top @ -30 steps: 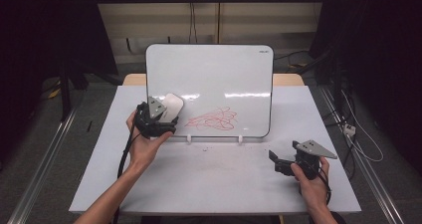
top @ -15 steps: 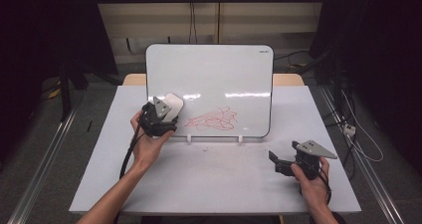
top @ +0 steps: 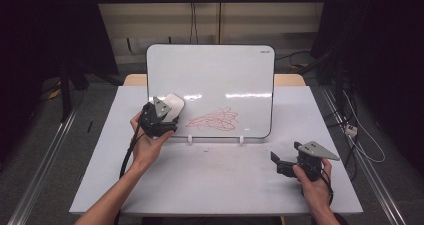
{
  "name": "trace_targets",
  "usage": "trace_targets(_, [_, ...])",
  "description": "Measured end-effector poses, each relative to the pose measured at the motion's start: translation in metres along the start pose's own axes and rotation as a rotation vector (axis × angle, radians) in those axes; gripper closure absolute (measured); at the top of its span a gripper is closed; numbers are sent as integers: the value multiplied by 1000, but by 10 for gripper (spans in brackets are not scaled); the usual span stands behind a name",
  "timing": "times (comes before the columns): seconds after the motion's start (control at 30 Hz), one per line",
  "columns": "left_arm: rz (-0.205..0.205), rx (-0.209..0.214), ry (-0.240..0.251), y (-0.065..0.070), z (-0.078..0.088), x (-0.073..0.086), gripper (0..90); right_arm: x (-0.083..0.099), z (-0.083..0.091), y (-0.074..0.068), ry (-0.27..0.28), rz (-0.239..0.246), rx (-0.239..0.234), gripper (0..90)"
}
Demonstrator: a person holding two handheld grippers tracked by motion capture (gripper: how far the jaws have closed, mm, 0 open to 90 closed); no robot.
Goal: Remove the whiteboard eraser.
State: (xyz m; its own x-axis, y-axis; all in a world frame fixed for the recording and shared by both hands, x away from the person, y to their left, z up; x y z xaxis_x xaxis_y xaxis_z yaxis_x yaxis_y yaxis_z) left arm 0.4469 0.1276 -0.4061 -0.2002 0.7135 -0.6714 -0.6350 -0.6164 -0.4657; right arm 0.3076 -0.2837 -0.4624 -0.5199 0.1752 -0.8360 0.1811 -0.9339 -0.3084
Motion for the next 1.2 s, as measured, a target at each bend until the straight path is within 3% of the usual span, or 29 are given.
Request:
trace_targets(0.17, [18, 0, 20, -2, -1, 1, 305, 0, 0, 0, 2, 4, -3, 58])
trace_targets(0.37, [80, 62, 47, -8, 2, 3, 305, 0, 0, 0, 5, 2, 1, 58])
trace_targets(0.77, [140, 91, 97, -12, 4, 8, 309, -1, -1, -1, 1, -5, 3, 58])
trace_targets(1.0, [195, 105, 182, -22, 22, 5, 309, -1, -1, -1, 1, -5, 3, 58])
trace_targets(1.2, [193, 103, 200, -23, 33, 4, 309, -1, -1, -1, 3, -3, 2, 58])
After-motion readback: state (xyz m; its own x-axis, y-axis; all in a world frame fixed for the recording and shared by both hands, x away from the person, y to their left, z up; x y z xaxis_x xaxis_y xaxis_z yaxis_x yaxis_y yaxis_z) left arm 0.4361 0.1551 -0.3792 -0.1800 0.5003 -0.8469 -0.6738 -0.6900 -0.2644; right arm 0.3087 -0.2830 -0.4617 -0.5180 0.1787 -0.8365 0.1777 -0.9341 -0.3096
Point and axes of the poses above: each handheld gripper's, and its own axes: z roughly backward along the jaws, x roughly out of its underside, y roughly to its right, the point moved 2 cm from there along -z, roughly forward along the jaws, and after that the axes turned 15 degrees about -z, right-handed, at the moved point
